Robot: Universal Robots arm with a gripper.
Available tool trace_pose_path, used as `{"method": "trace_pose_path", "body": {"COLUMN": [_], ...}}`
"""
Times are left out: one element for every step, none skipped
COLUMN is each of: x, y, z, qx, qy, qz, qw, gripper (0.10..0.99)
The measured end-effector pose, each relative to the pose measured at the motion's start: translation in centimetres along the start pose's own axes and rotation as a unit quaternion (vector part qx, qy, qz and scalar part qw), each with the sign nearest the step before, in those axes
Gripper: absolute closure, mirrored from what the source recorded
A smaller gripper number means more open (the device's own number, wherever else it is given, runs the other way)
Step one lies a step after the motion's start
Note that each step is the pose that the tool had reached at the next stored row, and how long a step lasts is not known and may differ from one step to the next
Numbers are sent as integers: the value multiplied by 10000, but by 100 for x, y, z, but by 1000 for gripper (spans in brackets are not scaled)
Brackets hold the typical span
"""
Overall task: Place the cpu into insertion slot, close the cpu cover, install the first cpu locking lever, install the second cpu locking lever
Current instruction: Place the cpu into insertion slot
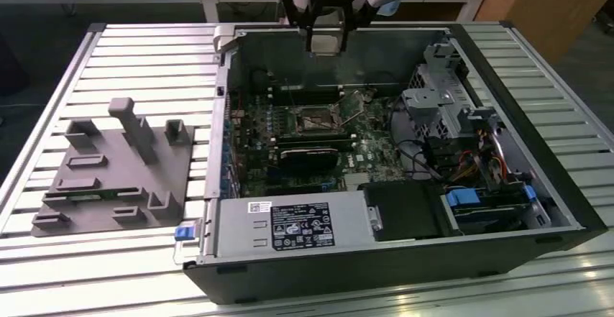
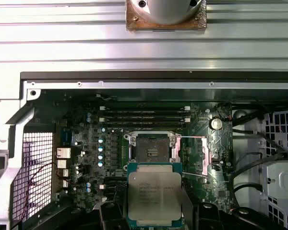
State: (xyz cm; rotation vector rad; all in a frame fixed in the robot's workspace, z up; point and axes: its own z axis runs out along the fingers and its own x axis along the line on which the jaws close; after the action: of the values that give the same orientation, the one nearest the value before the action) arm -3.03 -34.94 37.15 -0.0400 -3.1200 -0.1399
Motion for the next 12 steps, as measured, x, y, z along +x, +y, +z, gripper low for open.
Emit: {"method": "trace_pose_path", "body": {"x": [0,0,0,-1,-1,-1,-1,-2,-2,-2,-2,-2], "y": [0,-2,-3,-4,-5,-6,-7,-8,-8,-9,-10,-11], "z": [5,14,24,36,48,59,71,82,92,102,111,121], "qx": [0,0,0,0,0,0,-1,0,-1,-1,0,-1], "qy": [0,0,-1,-1,-1,-1,-1,-1,-1,-1,-1,-1], "qz": [0,0,0,0,0,0,0,0,0,0,0,0], "qw": [10000,10000,10000,10000,10000,10000,10000,10000,10000,10000,10000,10000], "gripper": [549,549,549,549,549,549,549,549,549,549,549,549]}}
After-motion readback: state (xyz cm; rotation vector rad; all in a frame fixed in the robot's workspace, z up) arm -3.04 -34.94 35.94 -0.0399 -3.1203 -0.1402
